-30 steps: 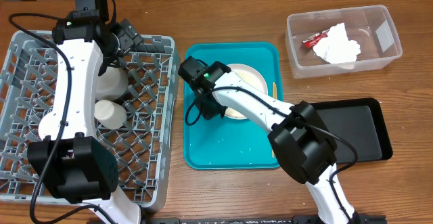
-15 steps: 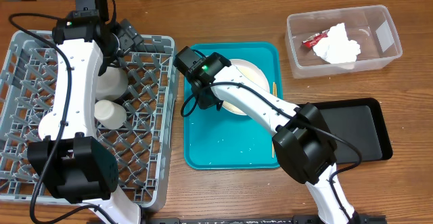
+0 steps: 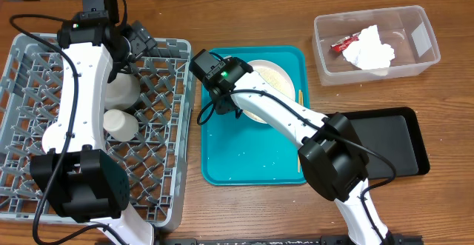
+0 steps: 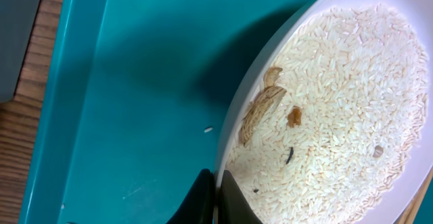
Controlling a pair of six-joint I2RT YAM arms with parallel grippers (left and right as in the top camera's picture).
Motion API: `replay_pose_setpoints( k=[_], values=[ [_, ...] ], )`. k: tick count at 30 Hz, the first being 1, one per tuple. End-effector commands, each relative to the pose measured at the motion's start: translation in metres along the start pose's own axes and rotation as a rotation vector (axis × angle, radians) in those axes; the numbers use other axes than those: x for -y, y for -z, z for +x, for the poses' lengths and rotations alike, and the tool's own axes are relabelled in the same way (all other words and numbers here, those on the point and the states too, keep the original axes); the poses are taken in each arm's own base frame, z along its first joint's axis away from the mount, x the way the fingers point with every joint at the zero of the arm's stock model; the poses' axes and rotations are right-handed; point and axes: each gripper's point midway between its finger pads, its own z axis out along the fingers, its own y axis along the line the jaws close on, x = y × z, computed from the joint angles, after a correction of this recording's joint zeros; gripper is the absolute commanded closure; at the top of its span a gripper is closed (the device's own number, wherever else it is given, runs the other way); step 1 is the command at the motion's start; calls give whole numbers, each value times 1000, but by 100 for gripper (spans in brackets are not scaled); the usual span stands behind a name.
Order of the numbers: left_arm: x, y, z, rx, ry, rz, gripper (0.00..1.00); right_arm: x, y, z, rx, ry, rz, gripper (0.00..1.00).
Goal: Sort waste into correct bins and load items into the dishwasher
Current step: 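Pinch the plate rim with the right gripper and lift it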
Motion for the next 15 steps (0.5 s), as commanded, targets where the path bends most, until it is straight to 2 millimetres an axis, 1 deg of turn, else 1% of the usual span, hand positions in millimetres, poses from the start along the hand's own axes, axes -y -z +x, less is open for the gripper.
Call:
replay_pose_setpoints(
  k=[1, 8, 15],
  values=[
    [2, -1, -4, 15, -3, -11, 0, 2, 10, -13, 52, -22, 14, 96],
    [2, -1, -4, 15, -4, -12, 0, 4, 10, -12, 48, -14, 27, 96],
    [2, -2, -4, 15, -4, -12, 0, 2, 0, 1, 1, 27, 24, 96]
  ],
)
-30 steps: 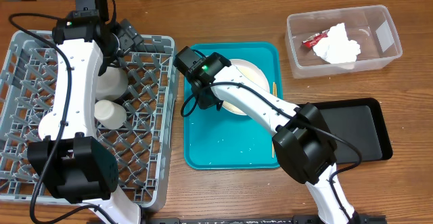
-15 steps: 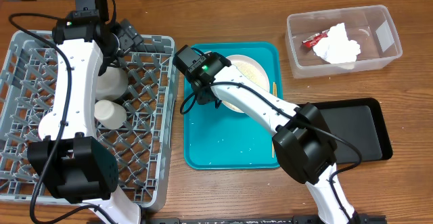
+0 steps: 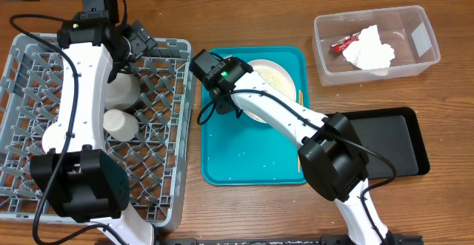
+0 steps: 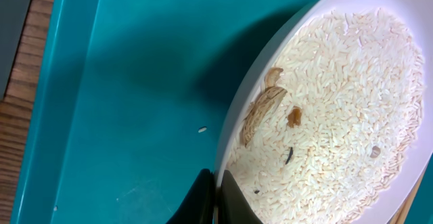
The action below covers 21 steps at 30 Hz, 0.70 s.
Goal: Sort waste into correct bins and load items into the dishwasher
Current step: 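Pinch the plate rim with the right gripper and lift it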
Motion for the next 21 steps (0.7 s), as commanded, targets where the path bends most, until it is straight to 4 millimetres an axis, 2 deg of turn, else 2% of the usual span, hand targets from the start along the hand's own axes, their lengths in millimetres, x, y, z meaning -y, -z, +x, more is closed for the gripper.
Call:
replay_pose_setpoints(
  k=[1, 11, 21],
  values=[
    [2, -1, -4, 16, -4, -12, 0, 0, -1, 2, -2, 19, 13, 96],
    [-1, -1, -7, 30, -3, -32, 0, -18, -20, 16, -70, 115, -40, 96],
    [-1, -1, -7, 31, -3, -32, 0, -12, -26, 20, -75, 157, 25, 96]
  ],
)
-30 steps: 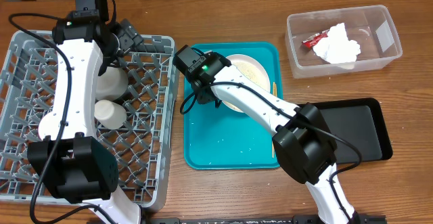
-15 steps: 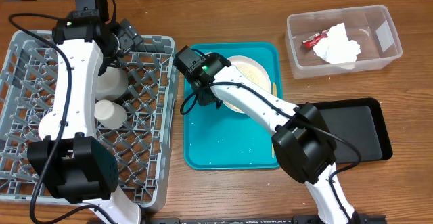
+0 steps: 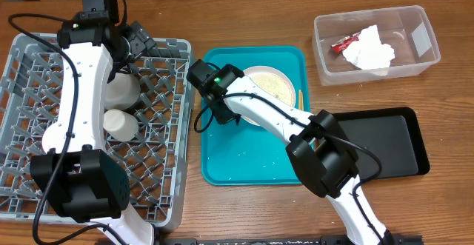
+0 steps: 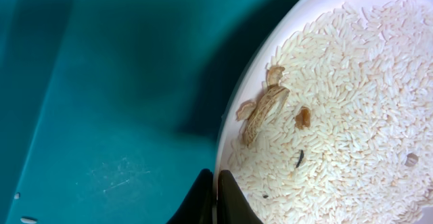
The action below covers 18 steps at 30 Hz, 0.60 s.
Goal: Sort waste into correct bins and load items into the dishwasher
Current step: 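Pinch the plate rim with the right gripper and lift it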
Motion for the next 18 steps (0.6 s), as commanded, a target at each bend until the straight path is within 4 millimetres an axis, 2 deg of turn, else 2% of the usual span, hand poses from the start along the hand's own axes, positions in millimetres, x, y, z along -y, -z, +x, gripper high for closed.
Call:
replay_pose_setpoints(
  k=[1, 8, 13, 18],
  values=[
    [2, -1, -5, 17, -3, -13, 0, 2, 0, -1, 7, 11, 21, 96],
    [2, -1, -5, 17, -11, -13, 0, 18, 1, -2, 22, 28, 114, 96],
    [2, -1, -5, 17, -11, -13, 0, 18, 2, 5, -6, 59, 126, 96],
    [2, -1, -5, 17, -11, -13, 0, 19, 6, 4, 16, 81, 180, 96]
  ],
)
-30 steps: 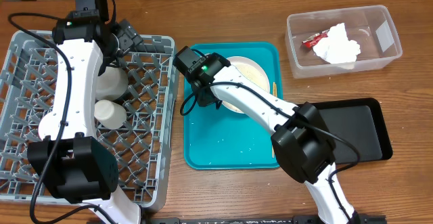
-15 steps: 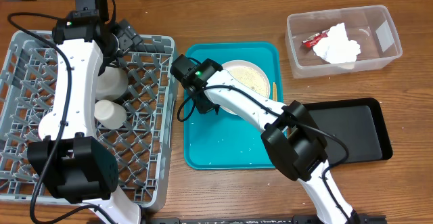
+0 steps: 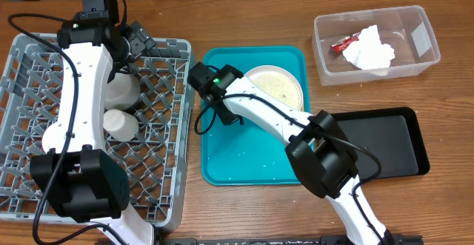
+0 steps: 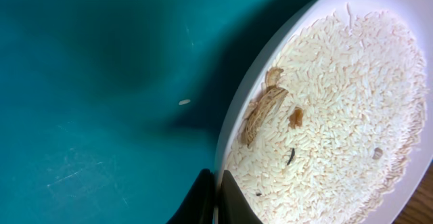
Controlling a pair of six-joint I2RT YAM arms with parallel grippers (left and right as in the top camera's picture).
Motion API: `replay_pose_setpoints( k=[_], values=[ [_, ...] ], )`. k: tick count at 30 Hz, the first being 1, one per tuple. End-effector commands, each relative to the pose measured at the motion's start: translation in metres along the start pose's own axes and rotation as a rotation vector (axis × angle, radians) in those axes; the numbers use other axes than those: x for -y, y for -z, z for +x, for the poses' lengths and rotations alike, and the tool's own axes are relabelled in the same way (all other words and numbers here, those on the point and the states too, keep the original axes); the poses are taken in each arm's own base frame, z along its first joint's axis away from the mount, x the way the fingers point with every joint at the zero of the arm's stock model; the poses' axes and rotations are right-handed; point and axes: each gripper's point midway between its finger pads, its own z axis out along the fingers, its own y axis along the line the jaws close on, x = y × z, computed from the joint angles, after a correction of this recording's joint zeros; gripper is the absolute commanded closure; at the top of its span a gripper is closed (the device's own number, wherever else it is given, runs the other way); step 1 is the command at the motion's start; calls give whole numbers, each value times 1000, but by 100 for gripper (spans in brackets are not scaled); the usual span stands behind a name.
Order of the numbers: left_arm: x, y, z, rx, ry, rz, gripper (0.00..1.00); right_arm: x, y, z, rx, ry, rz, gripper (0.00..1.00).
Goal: Sort waste into correct bins and load items into the dishwasher
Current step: 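Pinch the plate rim with the right gripper and lift it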
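Note:
A white plate of rice [image 3: 275, 84] with brown scraps on it sits over the teal tray [image 3: 244, 152]. My right gripper [image 3: 238, 112] is at its left rim. In the right wrist view the two black fingers [image 4: 203, 200] are shut on the plate's rim [image 4: 220, 153], with the rice [image 4: 338, 102] to the right and the bare teal tray [image 4: 81, 82] to the left. The plate casts a dark shadow on the tray. My left gripper [image 3: 141, 41] hangs over the far edge of the grey dish rack [image 3: 44, 67]; its jaws are not clear from above.
Two white cups [image 3: 121, 106] stand in the rack. A clear bin [image 3: 426, 60] at the back right holds white tissue and a red wrapper. A black tray [image 3: 392, 145] lies at the right. A thin yellow stick [image 3: 301, 97] lies by the teal tray's right edge.
The plate, still in my right gripper, has shifted slightly to the right on the teal tray. In the wrist view the tray below looks farther off. The left arm has not moved.
My right gripper was shut on the plate's left rim at every earlier moment, near the tray's left side. The wrist then swung closer to the rack. The plate now sits nearer the tray's right edge. The left arm has stayed over the rack.

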Motion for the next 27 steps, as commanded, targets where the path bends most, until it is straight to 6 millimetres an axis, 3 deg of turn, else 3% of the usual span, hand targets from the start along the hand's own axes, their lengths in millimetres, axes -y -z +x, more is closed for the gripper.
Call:
replay_pose_setpoints(
  k=[1, 19, 27],
  values=[
    [2, -1, -4, 15, -11, -11, 0, 1, 3, -2, 28, 26, 61, 96],
    [2, -1, -4, 16, -11, -11, 0, 9, 13, 0, 56, 73, 194, 96],
    [2, -1, -5, 18, -11, -15, 0, 31, 38, -5, 90, -67, 283, 96]
  ],
)
